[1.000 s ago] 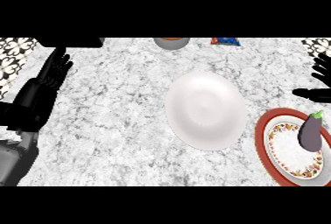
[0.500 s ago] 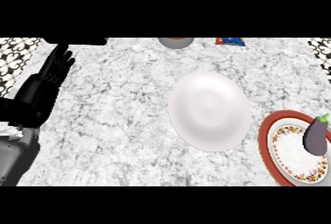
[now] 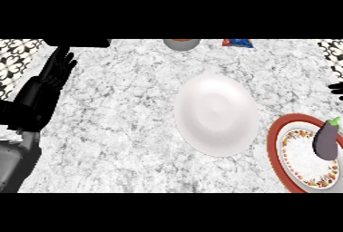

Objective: Pick the eggplant from the plate and place it in the plate

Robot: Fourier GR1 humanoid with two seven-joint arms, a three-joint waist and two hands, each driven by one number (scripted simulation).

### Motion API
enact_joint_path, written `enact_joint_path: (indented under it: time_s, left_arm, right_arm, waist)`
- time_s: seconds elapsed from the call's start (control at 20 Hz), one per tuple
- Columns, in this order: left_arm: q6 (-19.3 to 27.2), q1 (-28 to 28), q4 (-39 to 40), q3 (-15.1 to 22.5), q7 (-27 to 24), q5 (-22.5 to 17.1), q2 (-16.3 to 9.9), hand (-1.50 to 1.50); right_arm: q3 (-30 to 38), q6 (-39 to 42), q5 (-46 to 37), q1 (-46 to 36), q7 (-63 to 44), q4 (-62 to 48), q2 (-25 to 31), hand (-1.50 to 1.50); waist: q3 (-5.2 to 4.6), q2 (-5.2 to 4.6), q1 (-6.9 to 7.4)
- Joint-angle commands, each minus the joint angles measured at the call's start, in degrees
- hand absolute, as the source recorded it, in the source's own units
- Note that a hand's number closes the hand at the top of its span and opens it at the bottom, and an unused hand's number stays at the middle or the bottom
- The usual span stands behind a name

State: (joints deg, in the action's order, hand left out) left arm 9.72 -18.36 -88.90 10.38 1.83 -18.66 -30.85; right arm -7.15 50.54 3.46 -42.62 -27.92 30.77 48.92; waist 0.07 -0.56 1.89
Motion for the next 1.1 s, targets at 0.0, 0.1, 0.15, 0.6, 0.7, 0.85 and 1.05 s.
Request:
enact_joint_path:
  time_s: [0.0,0.1,0.15,0.6,0.7,0.85,1.05]
  left_arm:
    - [-1.05,-2.58,2.55,-2.04,1.26,0.63,0.79,0.0]
    - [0.45,0.3,-4.21,-1.33,4.04,1.65,0.27,0.0]
    - [-0.54,3.27,-3.45,-1.28,0.1,1.69,0.86,0.0]
    - [-1.33,-0.84,0.98,-2.59,1.33,5.47,4.45,0.0]
    - [-2.64,0.14,0.32,-3.74,1.68,4.31,3.69,0.0]
    - [-1.57,3.29,-4.03,-2.96,3.02,6.36,5.12,0.0]
    - [-2.89,-0.09,-1.01,-4.42,3.65,6.29,5.69,0.0]
  right_arm:
    - [-1.73,2.19,-5.3,-1.28,2.7,-2.8,-0.25,-1.5]
    - [-2.8,-0.48,-7.93,-1.1,3.52,-4.24,-2.2,-1.5]
    - [-4.01,0.15,-9.73,-0.19,5.97,-5.45,-1.89,-1.5]
    - [-5.07,-1.23,-16.8,-2.05,7.22,-11.67,-6.45,-1.5]
    - [-6.15,-0.98,-19.14,0.69,13.98,-13.75,-4.31,-1.5]
    - [-5.63,-2.64,-19.82,1.82,12.74,-12.7,-7.73,-1.5]
    - [-5.38,-3.04,-21.27,1.79,15.66,-16.57,-10.41,-1.5]
  waist:
    - [0.0,0.14,-0.9]
    - [0.02,0.27,-0.45]
    - [0.03,0.1,-0.05]
    - [-0.02,0.23,-1.12]
    - [0.04,0.04,-0.77]
    - [-0.02,0.42,-1.11]
    - [0.02,0.21,-0.97]
